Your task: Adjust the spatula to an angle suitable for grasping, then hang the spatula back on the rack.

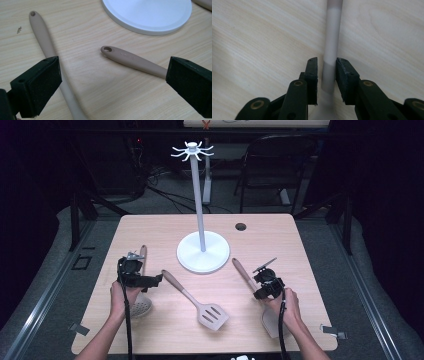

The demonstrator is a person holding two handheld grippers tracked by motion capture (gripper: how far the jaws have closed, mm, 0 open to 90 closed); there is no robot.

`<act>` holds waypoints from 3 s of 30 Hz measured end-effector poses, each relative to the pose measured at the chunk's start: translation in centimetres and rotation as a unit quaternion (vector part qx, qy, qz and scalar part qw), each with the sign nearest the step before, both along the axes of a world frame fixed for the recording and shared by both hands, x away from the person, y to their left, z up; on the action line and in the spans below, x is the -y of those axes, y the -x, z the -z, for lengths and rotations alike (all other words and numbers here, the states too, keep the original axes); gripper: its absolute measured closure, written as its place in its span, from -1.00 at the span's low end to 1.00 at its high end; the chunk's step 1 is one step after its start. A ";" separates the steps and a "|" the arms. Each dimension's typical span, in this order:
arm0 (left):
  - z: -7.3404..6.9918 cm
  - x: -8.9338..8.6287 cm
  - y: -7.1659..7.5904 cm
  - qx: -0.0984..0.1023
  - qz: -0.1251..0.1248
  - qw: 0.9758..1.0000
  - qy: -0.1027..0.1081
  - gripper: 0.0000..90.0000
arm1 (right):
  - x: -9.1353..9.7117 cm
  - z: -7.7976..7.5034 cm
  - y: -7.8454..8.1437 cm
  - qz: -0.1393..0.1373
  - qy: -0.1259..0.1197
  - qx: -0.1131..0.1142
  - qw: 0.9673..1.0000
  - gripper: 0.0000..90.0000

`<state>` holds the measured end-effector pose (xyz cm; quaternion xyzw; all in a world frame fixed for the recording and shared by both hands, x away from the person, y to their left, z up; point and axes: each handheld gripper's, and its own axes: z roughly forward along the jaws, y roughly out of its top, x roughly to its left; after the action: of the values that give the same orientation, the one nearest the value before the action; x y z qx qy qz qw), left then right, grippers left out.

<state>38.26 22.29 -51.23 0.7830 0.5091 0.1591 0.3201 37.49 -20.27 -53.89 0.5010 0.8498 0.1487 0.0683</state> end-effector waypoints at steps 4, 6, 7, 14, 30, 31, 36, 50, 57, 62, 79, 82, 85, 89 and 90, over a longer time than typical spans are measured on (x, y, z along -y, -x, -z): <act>0.4 0.1 -0.2 -0.005 0.004 1.000 -0.008 -1.00 | -0.4 0.0 -0.9 0.006 -0.001 0.008 1.000 0.64; 0.4 0.2 -0.3 -0.004 0.003 1.000 -0.007 -1.00 | -0.4 0.3 -1.2 0.005 0.008 0.002 1.000 0.68; 0.5 0.3 -0.3 -0.004 0.004 1.000 -0.007 -1.00 | -0.4 0.5 -1.3 0.005 0.008 0.000 1.000 0.69; 0.7 0.3 -0.4 -0.007 0.015 1.000 -0.014 -1.00 | -0.1 0.7 -1.3 0.008 -0.017 -0.006 1.000 0.75; 0.5 0.4 -0.2 -0.002 0.016 1.000 -0.004 -0.99 | -1.6 -1.2 0.7 -0.024 -0.036 0.045 0.998 0.75; 0.5 0.4 -0.2 0.000 0.016 1.000 -0.003 -0.99 | -1.7 -1.3 0.7 -0.032 -0.032 0.046 0.998 0.75; 0.4 0.7 -0.2 -0.001 0.021 1.000 0.001 -0.99 | -2.8 -1.6 1.0 -0.052 -0.042 0.069 0.995 0.75; 0.2 1.3 0.2 0.005 0.030 0.999 0.012 -1.00 | -4.1 -2.8 1.2 -0.097 -0.044 0.097 0.990 0.75; 0.1 1.8 0.4 0.008 0.032 0.999 0.022 -1.00 | -4.4 -3.2 1.3 -0.108 -0.045 0.107 0.987 0.75; -0.2 2.2 0.3 0.006 0.036 0.999 0.028 -0.99 | -4.8 -3.3 1.4 -0.116 -0.046 0.112 0.986 0.75; -1.4 6.0 -0.1 0.009 0.075 0.995 0.063 -0.95 | -5.3 -4.1 0.2 -0.129 -0.053 0.139 0.980 0.75; -1.5 6.9 -0.1 0.010 0.087 0.994 0.066 -0.95 | -5.8 -4.1 -0.1 -0.127 -0.057 0.144 0.980 0.75; -1.7 7.6 -0.2 0.009 0.097 0.993 0.070 -0.94 | -6.2 -4.0 -0.3 -0.128 -0.063 0.149 0.978 0.75; -1.8 8.9 -0.5 0.009 0.107 0.991 0.080 -0.95 | -6.4 -4.2 -0.5 -0.132 -0.060 0.147 0.978 0.75; -1.9 9.4 -0.6 0.008 0.110 0.990 0.086 -0.94 | -6.4 -4.2 -0.5 -0.130 -0.064 0.151 0.978 0.75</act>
<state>38.89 12.92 -49.38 0.8026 0.4289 0.0844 0.4059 37.97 -13.83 -49.70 0.3609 0.8764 0.2844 0.1441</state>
